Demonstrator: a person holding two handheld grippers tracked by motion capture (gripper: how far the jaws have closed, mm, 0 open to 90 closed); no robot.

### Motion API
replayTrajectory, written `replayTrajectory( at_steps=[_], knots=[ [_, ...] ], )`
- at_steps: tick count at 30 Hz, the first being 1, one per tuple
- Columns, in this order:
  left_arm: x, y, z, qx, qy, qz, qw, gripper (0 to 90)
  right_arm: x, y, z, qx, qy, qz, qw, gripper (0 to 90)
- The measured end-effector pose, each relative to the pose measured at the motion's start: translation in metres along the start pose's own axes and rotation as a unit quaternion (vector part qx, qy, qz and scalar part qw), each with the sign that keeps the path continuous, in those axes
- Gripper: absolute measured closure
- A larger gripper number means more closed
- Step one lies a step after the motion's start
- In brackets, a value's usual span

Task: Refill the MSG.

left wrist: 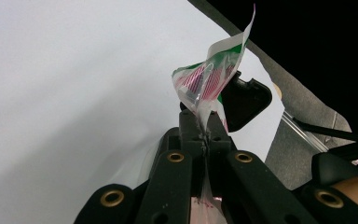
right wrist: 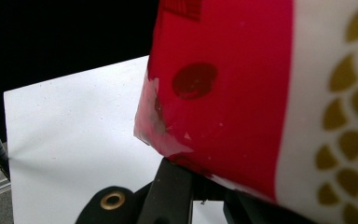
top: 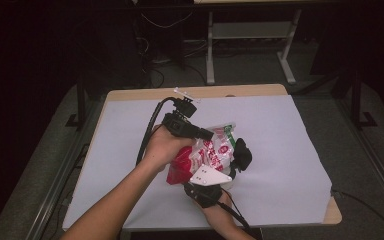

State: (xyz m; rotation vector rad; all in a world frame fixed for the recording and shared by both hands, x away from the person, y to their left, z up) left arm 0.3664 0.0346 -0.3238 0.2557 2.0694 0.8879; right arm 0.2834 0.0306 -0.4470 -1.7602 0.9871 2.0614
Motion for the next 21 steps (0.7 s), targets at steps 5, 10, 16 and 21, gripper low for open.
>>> replayTrajectory(
  at_steps=[5,10,16,21],
  knots=[
    [0.0000,-0.0009,0.0006,-0.003,0.000,0.002,1.0000,89.9,0.0001,-0.0001,0.0002,0.000,0.000,0.000,1.0000,90.0],
    [-0.0005,-0.0015,0.0001,-0.004,0.000,0.003,1.0000,89.9,0.0000,0.0002,-0.0001,0.000,-0.002,0.000,1.0000,90.0],
    [-0.0008,-0.0022,-0.0007,-0.006,0.001,0.005,1.0000,89.9,-0.0003,0.0005,0.0002,0.000,0.000,-0.001,1.0000,90.0],
    [-0.0007,-0.0025,-0.0004,-0.007,0.001,0.005,1.0000,89.9,-0.0003,0.0005,0.0002,0.000,-0.001,-0.001,1.0000,90.0]
  ],
)
Point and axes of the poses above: each handheld gripper's, and its own axes: y roughly backward along the jaws, x roughly out of its underside, z roughly to its left, the point moved 7 cm from there along -y, roughly forward along the jaws, and after that the axes turned 2 degrees about x, right-handed, at the moved point
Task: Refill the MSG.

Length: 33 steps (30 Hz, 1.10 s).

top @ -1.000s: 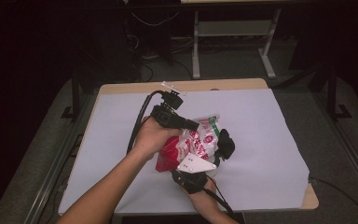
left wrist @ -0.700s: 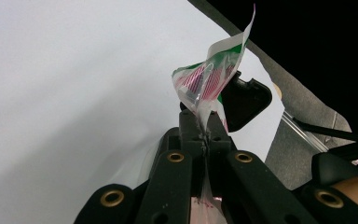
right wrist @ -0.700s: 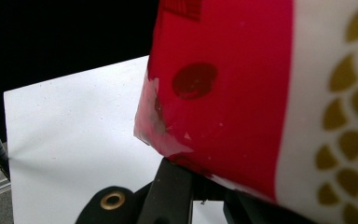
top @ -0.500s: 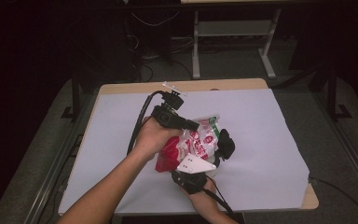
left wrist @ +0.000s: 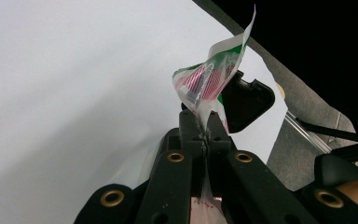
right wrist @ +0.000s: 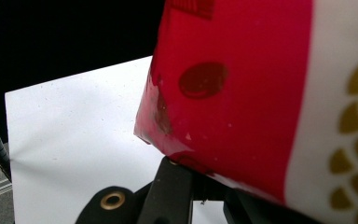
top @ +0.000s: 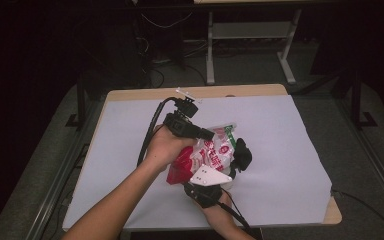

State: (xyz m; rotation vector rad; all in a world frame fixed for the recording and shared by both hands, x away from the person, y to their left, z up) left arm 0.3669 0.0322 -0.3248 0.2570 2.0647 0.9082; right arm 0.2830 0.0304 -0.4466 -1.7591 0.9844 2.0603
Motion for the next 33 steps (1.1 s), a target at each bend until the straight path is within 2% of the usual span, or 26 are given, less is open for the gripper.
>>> replayTrajectory(
  at_steps=[33],
  knots=[
    [0.0006,-0.0013,-0.0001,-0.006,0.007,0.003,1.0000,89.9,0.0000,-0.0001,0.0020,-0.002,0.000,0.000,1.0000,90.0]
  ],
)
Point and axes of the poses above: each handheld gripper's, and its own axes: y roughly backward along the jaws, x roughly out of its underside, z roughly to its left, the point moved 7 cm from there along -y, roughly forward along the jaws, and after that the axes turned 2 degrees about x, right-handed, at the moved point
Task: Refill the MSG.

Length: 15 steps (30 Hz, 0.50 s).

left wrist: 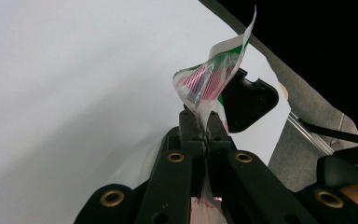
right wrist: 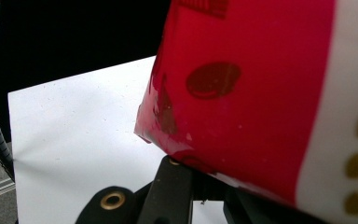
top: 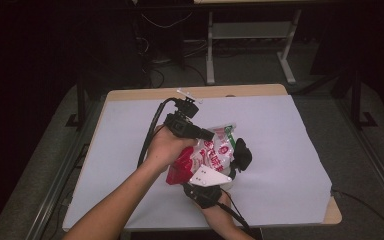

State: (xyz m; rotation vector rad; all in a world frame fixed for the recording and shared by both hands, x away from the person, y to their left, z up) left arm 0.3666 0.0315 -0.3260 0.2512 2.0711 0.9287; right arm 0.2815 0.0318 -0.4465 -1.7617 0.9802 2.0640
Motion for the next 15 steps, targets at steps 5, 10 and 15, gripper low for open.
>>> replayTrajectory(
  at_steps=[5,10,15],
  knots=[
    [-0.0005,-0.0009,-0.0004,-0.002,0.001,0.000,1.0000,89.9,-0.0001,0.0000,-0.0002,-0.001,0.001,-0.002,1.0000,90.0],
    [-0.0008,-0.0012,0.0000,-0.004,0.000,0.002,1.0000,89.9,-0.0004,0.0002,-0.0002,-0.001,0.000,-0.002,1.0000,90.0],
    [-0.0009,-0.0023,-0.0001,-0.007,0.000,0.003,1.0000,89.9,-0.0002,0.0003,0.0001,-0.002,0.001,-0.002,1.0000,90.0]
  ],
)
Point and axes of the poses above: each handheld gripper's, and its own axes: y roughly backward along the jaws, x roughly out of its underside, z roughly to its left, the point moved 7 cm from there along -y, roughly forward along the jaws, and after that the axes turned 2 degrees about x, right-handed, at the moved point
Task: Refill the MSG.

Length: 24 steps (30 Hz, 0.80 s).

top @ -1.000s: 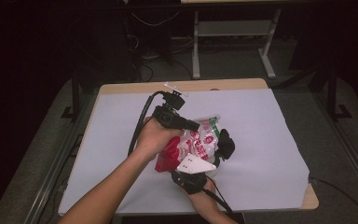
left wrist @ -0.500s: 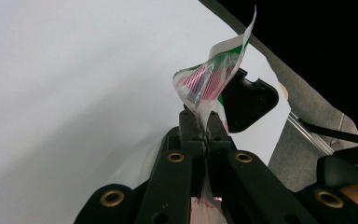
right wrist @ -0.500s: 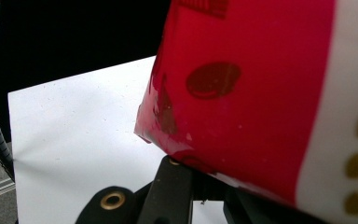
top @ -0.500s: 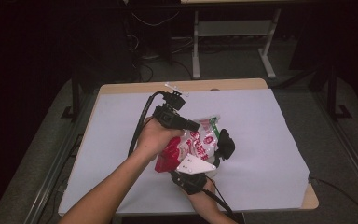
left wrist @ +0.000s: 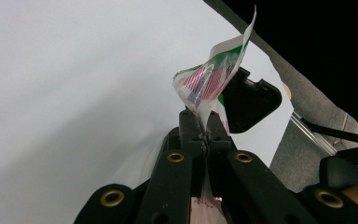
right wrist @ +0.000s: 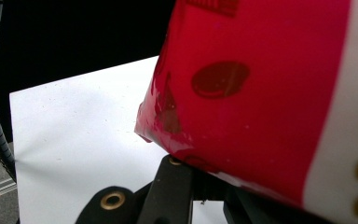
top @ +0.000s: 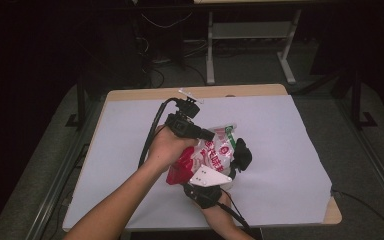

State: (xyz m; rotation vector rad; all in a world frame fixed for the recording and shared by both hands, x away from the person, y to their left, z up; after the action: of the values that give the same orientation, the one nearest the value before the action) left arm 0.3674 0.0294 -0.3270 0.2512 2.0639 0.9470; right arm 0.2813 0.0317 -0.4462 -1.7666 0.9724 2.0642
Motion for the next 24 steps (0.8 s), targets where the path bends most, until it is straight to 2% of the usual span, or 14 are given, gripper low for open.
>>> replayTrajectory(
  at_steps=[24],
  knots=[
    [0.0003,-0.0033,0.0001,-0.004,0.010,0.004,0.9999,89.8,-0.0003,0.0001,0.0009,-0.006,-0.001,-0.001,1.0000,90.0]
  ],
)
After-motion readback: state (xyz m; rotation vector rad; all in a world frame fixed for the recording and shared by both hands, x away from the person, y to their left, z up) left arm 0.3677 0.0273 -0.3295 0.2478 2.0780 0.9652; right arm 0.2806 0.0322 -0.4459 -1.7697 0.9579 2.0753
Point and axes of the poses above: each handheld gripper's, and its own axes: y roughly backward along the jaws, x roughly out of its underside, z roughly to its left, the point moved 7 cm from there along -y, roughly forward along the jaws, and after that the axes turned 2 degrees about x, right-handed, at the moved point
